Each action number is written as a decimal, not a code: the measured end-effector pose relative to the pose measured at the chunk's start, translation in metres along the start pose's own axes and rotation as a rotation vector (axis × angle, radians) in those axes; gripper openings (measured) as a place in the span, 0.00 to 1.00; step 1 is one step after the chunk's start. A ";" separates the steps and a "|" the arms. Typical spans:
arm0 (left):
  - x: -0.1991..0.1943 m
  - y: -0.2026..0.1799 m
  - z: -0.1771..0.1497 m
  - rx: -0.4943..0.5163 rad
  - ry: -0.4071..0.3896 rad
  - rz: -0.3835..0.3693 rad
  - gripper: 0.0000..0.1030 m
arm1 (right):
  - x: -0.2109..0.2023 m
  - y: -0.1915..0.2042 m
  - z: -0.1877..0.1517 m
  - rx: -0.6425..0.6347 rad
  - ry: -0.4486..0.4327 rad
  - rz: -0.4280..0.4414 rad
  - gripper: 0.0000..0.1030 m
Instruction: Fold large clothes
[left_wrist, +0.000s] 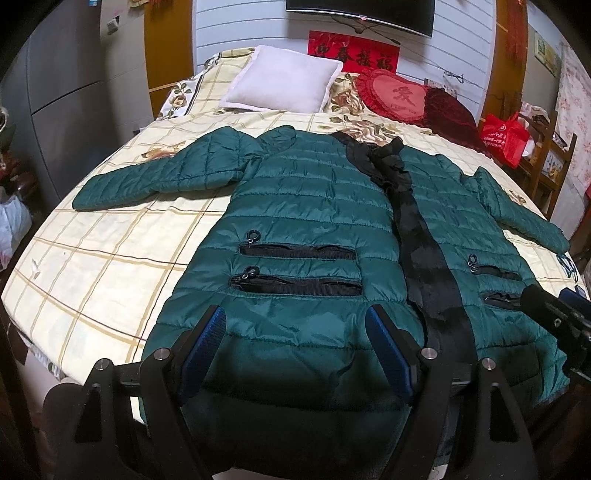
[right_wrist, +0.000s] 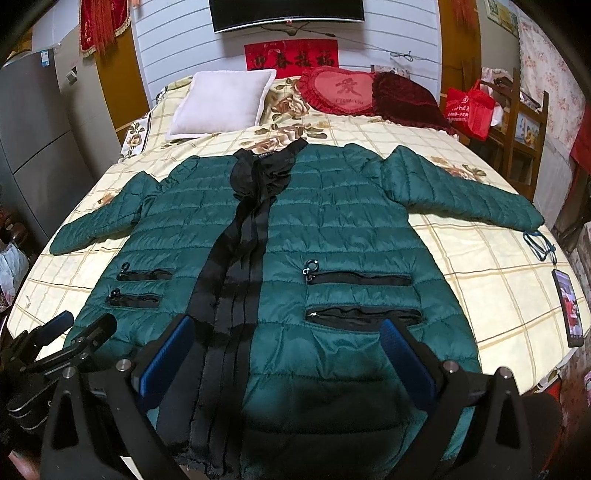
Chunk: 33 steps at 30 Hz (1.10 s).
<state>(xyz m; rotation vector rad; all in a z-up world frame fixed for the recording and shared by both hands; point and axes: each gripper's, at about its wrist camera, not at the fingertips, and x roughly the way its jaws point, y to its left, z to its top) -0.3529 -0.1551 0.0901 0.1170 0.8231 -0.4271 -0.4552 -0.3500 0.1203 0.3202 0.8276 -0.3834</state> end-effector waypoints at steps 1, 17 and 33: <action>0.001 0.000 0.000 -0.001 0.001 0.000 0.55 | 0.000 0.000 0.000 0.000 -0.003 0.002 0.99; 0.006 -0.001 0.003 -0.009 0.002 0.001 0.55 | 0.005 0.000 0.001 -0.001 -0.015 0.006 0.99; 0.016 0.005 0.012 -0.006 0.002 0.011 0.55 | 0.022 0.005 0.009 -0.013 -0.019 0.022 0.99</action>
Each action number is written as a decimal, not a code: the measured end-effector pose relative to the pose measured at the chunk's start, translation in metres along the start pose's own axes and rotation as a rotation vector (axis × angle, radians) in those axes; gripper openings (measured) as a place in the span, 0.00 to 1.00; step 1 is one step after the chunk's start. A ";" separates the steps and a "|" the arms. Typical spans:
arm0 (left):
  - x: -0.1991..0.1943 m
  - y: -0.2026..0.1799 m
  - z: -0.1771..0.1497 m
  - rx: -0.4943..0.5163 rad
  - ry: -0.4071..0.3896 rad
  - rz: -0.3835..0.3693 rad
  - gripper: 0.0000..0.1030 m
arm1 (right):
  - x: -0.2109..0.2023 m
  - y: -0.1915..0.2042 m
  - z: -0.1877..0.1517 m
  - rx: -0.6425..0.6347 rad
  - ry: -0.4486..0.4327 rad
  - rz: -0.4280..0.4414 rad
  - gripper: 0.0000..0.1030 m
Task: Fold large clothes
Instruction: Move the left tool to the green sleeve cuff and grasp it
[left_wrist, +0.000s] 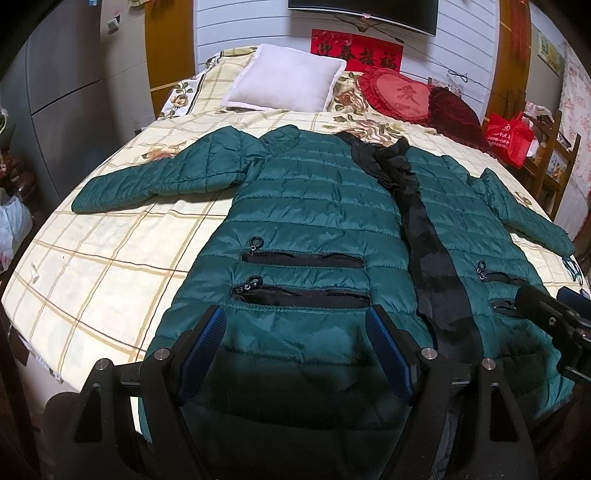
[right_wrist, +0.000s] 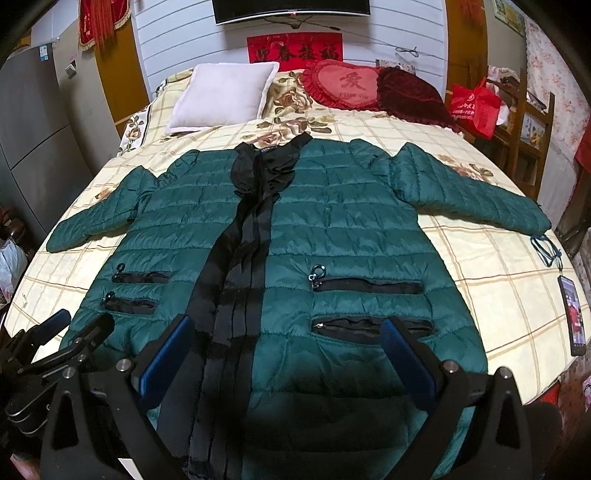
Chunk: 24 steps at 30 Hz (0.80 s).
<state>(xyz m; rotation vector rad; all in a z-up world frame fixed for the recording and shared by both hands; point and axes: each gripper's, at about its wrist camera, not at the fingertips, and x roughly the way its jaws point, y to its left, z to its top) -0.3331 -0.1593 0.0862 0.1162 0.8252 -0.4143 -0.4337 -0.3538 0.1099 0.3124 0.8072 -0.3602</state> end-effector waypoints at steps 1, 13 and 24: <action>0.001 0.001 0.001 0.002 -0.001 0.002 0.55 | 0.001 0.001 0.002 -0.002 0.002 0.001 0.99; 0.017 0.017 0.033 -0.016 -0.012 0.042 0.55 | 0.023 0.014 0.039 -0.028 0.003 0.010 0.99; 0.045 0.041 0.072 -0.045 -0.007 0.080 0.55 | 0.061 0.025 0.080 -0.020 0.014 0.024 0.99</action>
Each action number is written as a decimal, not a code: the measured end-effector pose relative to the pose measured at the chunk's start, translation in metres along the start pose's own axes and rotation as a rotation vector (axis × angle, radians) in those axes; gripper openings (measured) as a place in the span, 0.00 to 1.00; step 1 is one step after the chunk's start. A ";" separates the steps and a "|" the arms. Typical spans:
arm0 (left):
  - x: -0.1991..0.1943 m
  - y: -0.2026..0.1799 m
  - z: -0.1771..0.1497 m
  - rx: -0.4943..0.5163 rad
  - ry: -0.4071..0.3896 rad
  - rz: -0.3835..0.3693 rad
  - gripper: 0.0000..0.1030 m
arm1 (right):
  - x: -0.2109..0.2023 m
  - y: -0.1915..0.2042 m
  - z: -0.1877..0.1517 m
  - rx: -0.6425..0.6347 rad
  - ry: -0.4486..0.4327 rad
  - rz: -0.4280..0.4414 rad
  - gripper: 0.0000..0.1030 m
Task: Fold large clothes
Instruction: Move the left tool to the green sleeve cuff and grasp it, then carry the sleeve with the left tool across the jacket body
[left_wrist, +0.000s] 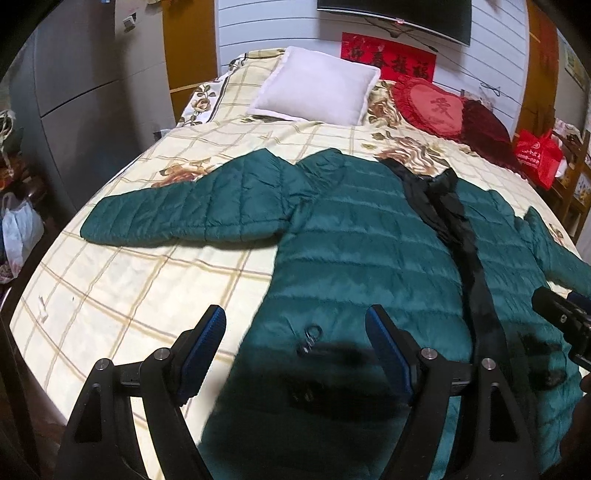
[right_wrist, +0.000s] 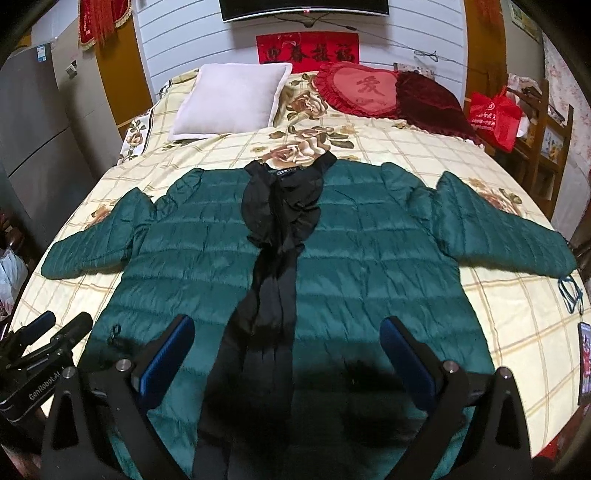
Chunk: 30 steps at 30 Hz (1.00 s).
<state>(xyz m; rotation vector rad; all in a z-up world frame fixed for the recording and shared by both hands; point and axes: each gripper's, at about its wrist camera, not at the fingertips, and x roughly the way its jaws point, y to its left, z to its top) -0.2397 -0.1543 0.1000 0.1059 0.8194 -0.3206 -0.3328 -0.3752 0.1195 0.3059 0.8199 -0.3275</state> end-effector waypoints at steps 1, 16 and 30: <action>0.002 0.002 0.002 -0.004 0.003 0.002 0.55 | 0.004 0.000 0.002 -0.002 0.000 0.002 0.99; 0.044 0.038 0.037 -0.072 0.032 0.047 0.55 | 0.057 -0.004 0.031 -0.004 0.050 -0.022 0.99; 0.082 0.062 0.062 -0.099 0.049 0.090 0.55 | 0.098 0.003 0.063 0.017 0.050 -0.018 0.99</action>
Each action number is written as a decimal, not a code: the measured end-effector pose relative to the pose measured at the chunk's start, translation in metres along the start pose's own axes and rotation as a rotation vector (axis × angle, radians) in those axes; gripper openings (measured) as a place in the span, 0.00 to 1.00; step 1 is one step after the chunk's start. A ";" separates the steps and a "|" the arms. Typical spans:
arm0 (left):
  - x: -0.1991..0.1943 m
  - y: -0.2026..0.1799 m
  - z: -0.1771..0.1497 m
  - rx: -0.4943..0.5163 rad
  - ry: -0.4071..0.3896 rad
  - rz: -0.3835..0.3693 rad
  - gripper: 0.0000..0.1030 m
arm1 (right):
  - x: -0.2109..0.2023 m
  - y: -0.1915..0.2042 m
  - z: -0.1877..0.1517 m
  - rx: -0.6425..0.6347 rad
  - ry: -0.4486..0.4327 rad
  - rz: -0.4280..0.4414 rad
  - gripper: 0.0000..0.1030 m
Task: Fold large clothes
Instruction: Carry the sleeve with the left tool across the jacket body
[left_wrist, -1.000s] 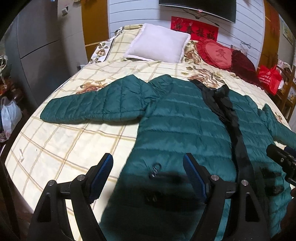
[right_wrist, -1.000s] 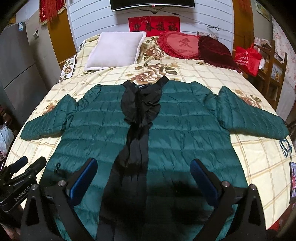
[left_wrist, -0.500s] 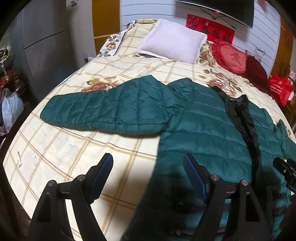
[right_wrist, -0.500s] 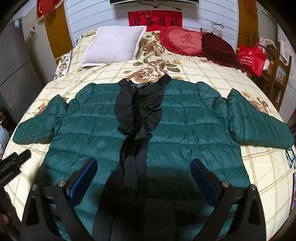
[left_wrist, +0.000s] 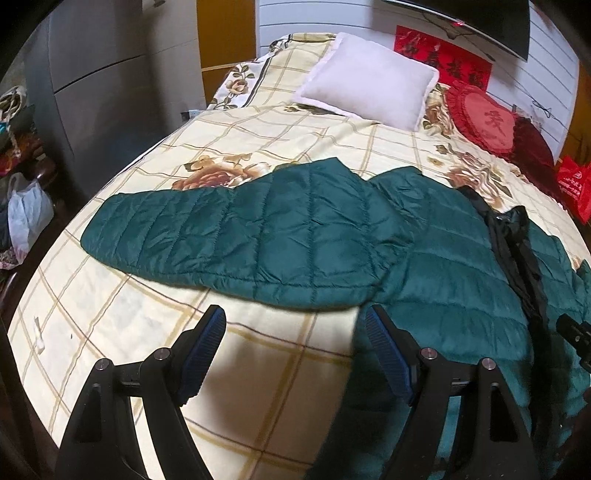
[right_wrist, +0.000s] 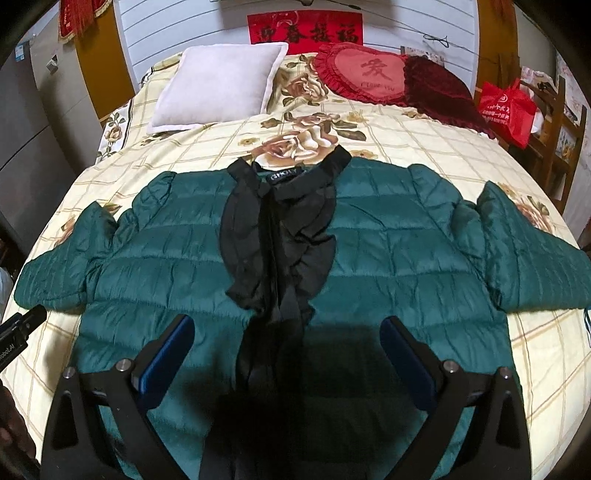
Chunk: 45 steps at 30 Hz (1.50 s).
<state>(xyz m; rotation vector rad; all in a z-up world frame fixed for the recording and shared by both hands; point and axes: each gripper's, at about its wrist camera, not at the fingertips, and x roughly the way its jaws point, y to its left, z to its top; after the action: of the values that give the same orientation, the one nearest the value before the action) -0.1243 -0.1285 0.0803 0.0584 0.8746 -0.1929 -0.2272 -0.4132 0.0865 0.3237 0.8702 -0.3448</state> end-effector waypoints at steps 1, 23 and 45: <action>0.003 0.002 0.002 -0.002 0.000 0.006 0.55 | 0.003 0.001 0.002 -0.005 0.003 0.001 0.99; 0.083 0.230 0.047 -0.525 0.069 0.227 0.55 | 0.027 0.002 0.021 -0.050 0.033 0.006 0.99; 0.107 0.252 0.062 -0.604 -0.001 0.157 0.00 | 0.028 0.002 0.021 -0.088 0.044 -0.012 0.99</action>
<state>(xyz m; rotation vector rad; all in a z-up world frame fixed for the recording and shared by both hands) 0.0376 0.0951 0.0313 -0.4350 0.8933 0.2221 -0.1950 -0.4246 0.0773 0.2447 0.9278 -0.3106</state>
